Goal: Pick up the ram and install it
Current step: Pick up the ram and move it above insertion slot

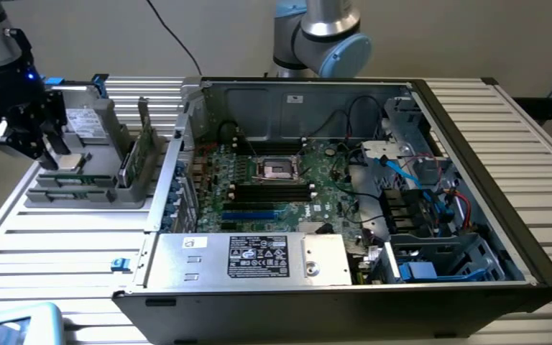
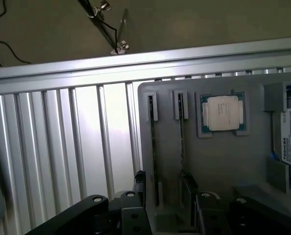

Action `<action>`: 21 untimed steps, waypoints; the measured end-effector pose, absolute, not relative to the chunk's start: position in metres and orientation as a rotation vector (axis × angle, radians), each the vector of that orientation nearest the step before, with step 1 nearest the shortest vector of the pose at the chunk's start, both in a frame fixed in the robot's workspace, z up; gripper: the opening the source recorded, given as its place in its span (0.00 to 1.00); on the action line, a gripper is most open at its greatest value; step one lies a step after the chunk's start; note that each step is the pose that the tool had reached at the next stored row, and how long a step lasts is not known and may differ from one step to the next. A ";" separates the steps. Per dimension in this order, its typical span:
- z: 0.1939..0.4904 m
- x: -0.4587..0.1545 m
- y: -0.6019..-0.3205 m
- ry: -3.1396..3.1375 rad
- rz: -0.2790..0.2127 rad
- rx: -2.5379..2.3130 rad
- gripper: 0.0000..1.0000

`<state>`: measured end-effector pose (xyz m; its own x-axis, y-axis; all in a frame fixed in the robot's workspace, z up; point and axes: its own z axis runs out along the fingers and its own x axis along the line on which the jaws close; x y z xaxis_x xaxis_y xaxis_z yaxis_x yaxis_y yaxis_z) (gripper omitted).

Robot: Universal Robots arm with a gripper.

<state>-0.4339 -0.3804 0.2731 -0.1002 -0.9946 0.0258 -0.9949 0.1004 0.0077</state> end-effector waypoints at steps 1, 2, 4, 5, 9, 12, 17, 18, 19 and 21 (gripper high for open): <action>0.271 -0.434 -0.380 -2.312 0.018 2.091 0.43; 0.270 -0.433 -0.381 -2.312 0.018 2.091 0.43; 0.266 -0.433 -0.382 -2.312 0.018 2.091 0.43; 0.264 -0.433 -0.382 -2.312 0.018 2.091 0.43; 0.257 -0.433 -0.385 -2.312 0.018 2.091 0.43; 0.251 -0.430 -0.387 -2.312 0.018 2.091 0.43; 0.242 -0.428 -0.391 -2.312 0.018 2.091 0.43; 0.240 -0.428 -0.391 -2.312 0.018 2.091 0.43; 0.238 -0.428 -0.392 -2.312 0.018 2.091 0.43; 0.235 -0.427 -0.392 -2.312 0.018 2.091 0.43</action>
